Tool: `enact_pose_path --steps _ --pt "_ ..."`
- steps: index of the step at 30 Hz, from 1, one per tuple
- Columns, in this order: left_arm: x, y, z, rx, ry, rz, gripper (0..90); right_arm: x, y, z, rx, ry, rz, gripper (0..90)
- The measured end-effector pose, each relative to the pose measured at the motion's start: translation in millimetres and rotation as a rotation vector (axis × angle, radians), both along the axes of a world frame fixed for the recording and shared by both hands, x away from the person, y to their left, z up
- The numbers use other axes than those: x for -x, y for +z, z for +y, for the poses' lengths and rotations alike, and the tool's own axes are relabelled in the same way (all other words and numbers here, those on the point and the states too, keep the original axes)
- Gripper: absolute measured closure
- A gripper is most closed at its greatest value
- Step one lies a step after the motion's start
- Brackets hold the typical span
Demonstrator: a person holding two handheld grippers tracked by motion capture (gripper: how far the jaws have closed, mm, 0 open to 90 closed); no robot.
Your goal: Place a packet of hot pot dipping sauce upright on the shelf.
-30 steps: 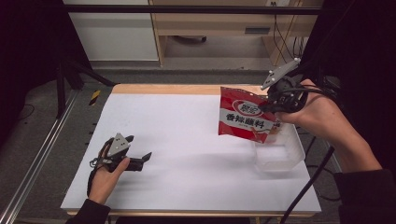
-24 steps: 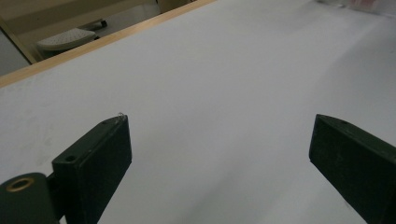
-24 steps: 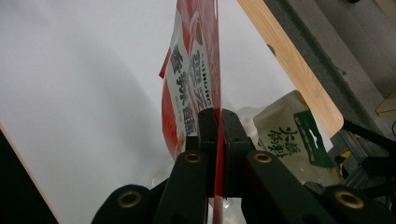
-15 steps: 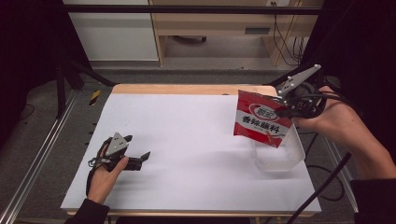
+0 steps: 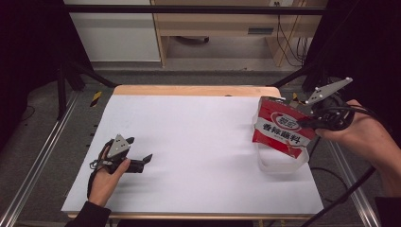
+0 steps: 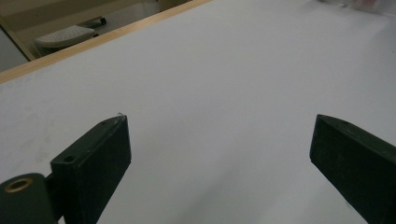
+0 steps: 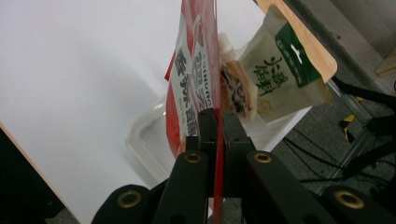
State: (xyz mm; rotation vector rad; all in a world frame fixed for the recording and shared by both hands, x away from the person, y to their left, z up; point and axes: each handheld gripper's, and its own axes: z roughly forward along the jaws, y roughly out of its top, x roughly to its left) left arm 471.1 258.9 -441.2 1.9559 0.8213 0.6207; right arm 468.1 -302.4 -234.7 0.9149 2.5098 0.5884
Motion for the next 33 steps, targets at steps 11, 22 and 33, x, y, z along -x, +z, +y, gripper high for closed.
enact_pose_path --steps 11,22,33 --pt "0.8 0.7 0.8 0.006 -0.003 -0.005 5.1 -0.3 -13.1 -17.0 -0.008 -0.033 0.026 90.0" --pt "0.8 0.1 -0.1 0.005 -0.006 0.000 5.1 -13.7 -41.8 -12.5 -0.032 -0.045 0.082 90.0" --pt "1.1 -0.2 -0.5 -0.001 -0.007 0.001 5.1 -18.8 -54.3 -28.5 -0.061 -0.087 0.101 89.7"
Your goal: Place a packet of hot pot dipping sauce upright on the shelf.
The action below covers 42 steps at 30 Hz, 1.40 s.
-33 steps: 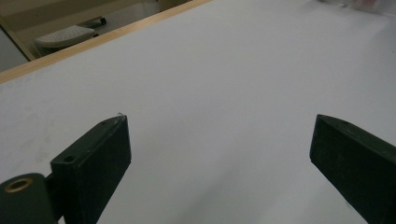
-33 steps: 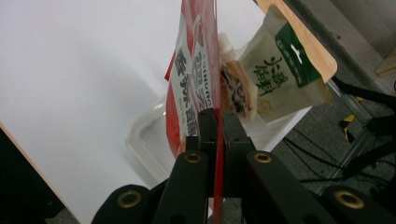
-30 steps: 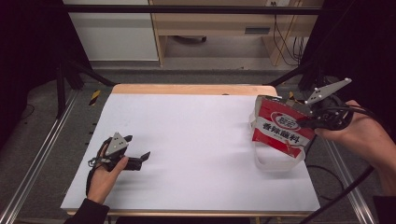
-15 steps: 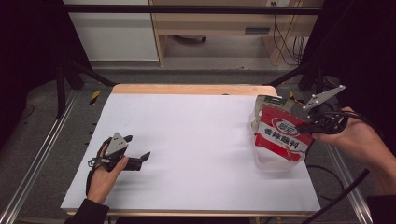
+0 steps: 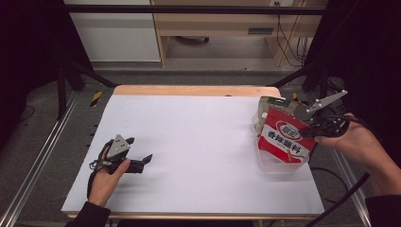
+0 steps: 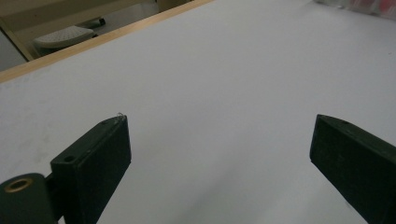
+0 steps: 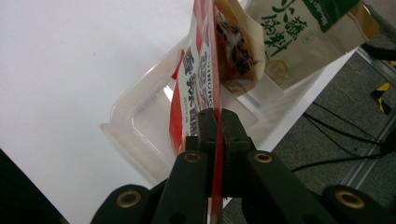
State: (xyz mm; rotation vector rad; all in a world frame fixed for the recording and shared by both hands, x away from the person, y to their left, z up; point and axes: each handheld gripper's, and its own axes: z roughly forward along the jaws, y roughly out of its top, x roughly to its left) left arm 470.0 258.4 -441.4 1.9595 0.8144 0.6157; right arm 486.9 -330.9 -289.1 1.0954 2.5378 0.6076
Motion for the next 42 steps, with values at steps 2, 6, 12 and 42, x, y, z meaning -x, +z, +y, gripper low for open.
enact_pose_path --steps 2,6,12,42 --pt "0.0 -0.1 0.0 0.000 0.000 0.000 5.1 -0.3 -2.3 -4.0 -0.003 -0.007 0.001 89.6" --pt "-0.1 -0.2 0.1 0.000 0.001 0.001 5.1 -0.1 -6.2 -10.8 -0.006 -0.030 0.014 89.5" --pt "0.2 -0.2 -0.5 0.000 0.000 0.001 5.1 0.5 -9.1 -15.7 -0.003 -0.039 0.013 88.9" --pt "0.5 -0.5 -1.0 -0.004 -0.003 0.002 5.1 -17.1 13.4 16.0 0.042 -0.028 -0.058 15.0"
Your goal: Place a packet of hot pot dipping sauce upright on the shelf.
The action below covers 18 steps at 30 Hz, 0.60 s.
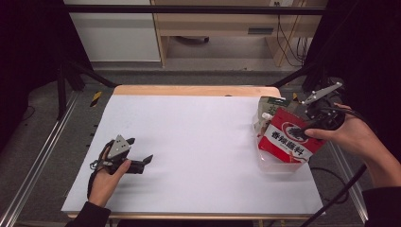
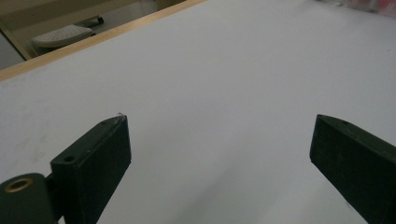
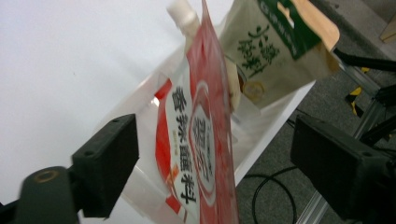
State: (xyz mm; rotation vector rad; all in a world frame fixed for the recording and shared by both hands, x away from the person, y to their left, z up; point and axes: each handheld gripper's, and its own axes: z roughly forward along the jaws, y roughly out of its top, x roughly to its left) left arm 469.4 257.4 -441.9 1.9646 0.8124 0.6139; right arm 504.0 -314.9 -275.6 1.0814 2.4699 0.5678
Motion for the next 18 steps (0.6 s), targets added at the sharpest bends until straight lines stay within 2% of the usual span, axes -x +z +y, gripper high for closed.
enact_pose_path --steps 4,8,16,18 --pt "0.2 0.3 0.6 0.004 0.001 0.000 5.1 -5.8 11.3 14.1 -0.002 0.015 -0.030 13.6" --pt "0.2 0.4 0.6 0.005 0.000 -0.001 5.1 -8.9 21.8 28.9 -0.024 0.030 -0.080 12.9" --pt "0.0 0.3 0.9 0.003 0.000 0.000 5.1 -9.2 32.2 57.6 -0.037 0.049 -0.137 12.5" --pt "0.0 0.2 0.9 0.003 0.001 0.000 5.1 -8.9 34.1 63.7 -0.030 0.044 -0.164 13.2"
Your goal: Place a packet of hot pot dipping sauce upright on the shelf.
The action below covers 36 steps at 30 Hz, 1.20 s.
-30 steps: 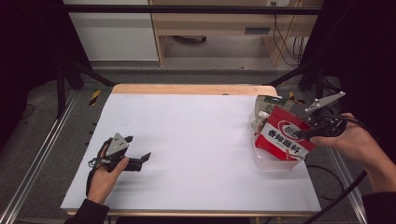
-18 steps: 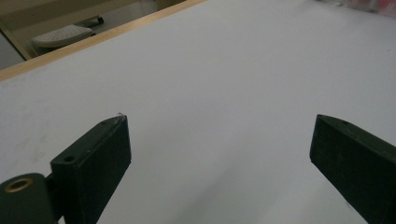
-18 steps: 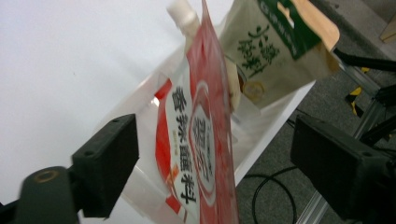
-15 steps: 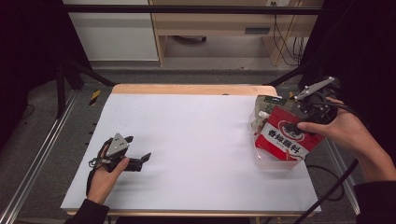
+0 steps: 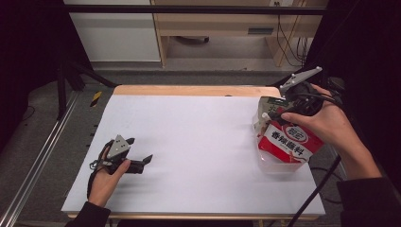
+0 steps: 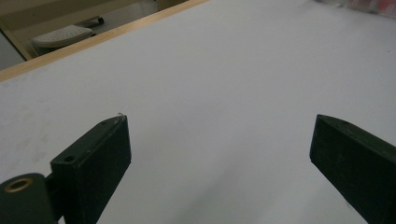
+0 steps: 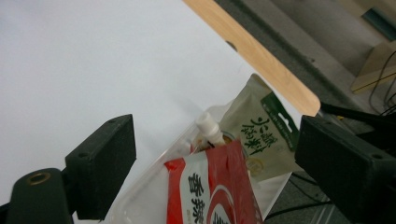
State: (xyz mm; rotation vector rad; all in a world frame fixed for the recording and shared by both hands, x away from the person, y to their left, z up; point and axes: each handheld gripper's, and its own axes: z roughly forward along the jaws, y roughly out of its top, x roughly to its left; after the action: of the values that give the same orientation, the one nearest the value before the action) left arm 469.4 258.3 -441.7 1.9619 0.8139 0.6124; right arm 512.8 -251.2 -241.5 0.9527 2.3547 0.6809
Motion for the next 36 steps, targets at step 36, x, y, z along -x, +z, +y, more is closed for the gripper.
enact_pose_path --steps 36 --pt "-0.6 0.7 3.1 0.004 0.013 -0.002 4.8 23.8 -50.9 114.7 -0.210 0.105 -0.127 9.4"
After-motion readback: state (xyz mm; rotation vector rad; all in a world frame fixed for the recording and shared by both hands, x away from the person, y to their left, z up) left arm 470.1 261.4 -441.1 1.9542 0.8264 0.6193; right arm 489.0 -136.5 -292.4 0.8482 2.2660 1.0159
